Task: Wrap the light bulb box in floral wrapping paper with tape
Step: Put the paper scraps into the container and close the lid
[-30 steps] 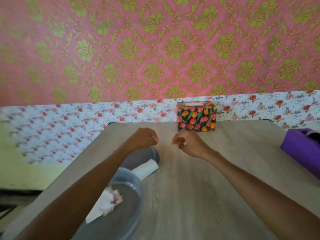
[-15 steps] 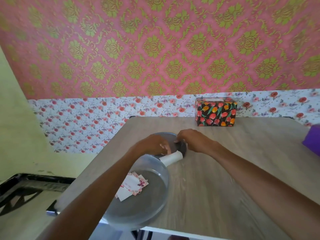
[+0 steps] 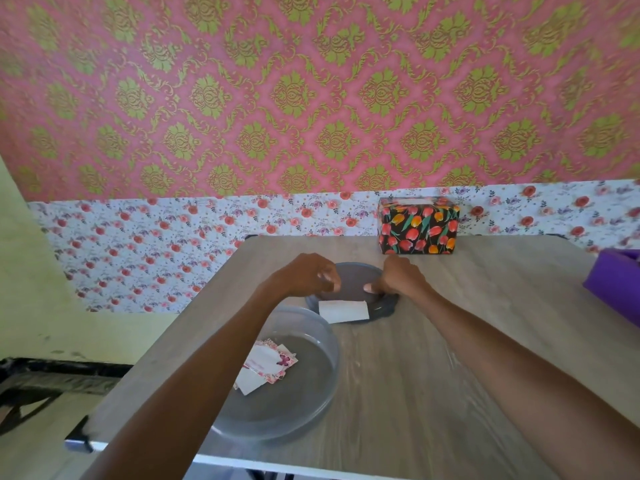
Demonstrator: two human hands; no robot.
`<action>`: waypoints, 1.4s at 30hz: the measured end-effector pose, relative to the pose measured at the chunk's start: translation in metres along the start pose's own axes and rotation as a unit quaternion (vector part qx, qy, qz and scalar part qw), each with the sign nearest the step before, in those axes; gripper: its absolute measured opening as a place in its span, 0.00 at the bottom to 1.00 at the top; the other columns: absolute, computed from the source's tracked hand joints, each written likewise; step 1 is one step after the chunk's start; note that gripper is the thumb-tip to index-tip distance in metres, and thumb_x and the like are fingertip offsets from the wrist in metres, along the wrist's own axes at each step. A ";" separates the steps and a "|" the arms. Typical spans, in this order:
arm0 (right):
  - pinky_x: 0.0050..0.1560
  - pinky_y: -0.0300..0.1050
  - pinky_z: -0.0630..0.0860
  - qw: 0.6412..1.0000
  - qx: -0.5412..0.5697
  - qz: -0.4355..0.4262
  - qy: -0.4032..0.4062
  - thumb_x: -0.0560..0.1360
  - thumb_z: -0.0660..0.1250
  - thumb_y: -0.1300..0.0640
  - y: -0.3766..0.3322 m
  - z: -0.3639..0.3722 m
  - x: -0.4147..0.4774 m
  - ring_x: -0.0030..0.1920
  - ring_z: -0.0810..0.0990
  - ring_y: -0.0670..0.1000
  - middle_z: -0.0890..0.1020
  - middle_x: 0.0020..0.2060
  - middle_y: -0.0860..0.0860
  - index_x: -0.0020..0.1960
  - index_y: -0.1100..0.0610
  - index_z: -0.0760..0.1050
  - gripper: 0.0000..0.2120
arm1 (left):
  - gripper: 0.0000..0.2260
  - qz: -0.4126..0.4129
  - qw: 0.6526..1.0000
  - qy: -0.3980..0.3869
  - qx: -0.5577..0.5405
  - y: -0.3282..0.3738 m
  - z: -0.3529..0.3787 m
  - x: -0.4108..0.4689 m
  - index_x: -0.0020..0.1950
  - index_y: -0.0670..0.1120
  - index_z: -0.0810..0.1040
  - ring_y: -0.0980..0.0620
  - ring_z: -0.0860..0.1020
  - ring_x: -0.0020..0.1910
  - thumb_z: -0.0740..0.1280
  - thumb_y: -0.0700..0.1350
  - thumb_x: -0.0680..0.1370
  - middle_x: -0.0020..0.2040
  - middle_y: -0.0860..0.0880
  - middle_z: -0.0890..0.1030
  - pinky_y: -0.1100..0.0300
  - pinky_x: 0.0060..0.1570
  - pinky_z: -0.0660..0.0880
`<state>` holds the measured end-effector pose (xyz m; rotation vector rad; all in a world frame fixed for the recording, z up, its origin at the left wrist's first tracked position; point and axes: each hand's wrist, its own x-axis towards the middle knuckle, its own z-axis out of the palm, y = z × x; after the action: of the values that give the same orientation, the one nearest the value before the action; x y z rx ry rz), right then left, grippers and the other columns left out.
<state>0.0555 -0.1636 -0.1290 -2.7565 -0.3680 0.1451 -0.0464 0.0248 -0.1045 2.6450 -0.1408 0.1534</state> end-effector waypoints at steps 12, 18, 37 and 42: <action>0.52 0.50 0.77 0.980 0.170 0.086 0.055 0.69 0.76 0.55 -0.005 0.013 0.000 0.58 0.77 0.58 0.78 0.58 0.56 0.60 0.58 0.71 0.24 | 0.26 -0.243 0.966 0.003 -0.085 0.000 0.012 0.009 0.74 0.41 0.63 0.49 0.74 0.52 0.61 0.56 0.82 0.65 0.42 0.73 0.57 0.54 0.72; 0.40 0.36 0.75 0.918 0.368 0.019 0.149 0.61 0.81 0.64 -0.005 -0.002 -0.001 0.53 0.77 0.51 0.78 0.57 0.52 0.61 0.57 0.76 0.31 | 0.24 -0.258 0.922 0.114 -0.266 -0.010 0.010 0.011 0.69 0.43 0.66 0.43 0.75 0.61 0.71 0.47 0.77 0.65 0.41 0.73 0.49 0.61 0.75; 0.35 0.43 0.73 0.830 0.530 0.131 0.113 0.74 0.69 0.66 -0.008 -0.017 -0.013 0.44 0.78 0.54 0.78 0.55 0.58 0.64 0.62 0.72 0.19 | 0.10 -0.291 0.929 0.068 -0.220 -0.013 0.000 0.004 0.62 0.40 0.75 0.43 0.76 0.57 0.64 0.39 0.81 0.58 0.41 0.76 0.52 0.57 0.74; 0.49 0.52 0.80 0.800 0.584 0.133 0.042 0.74 0.69 0.67 -0.020 -0.026 -0.016 0.48 0.81 0.57 0.81 0.52 0.58 0.63 0.62 0.72 0.19 | 0.09 -0.246 0.899 0.109 -0.347 -0.003 -0.040 -0.012 0.44 0.45 0.76 0.50 0.76 0.40 0.60 0.39 0.82 0.38 0.47 0.81 0.60 0.41 0.71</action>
<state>0.0393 -0.1589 -0.0972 -1.5420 0.1406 0.2202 -0.0616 0.0471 -0.0722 1.8567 0.4646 0.1839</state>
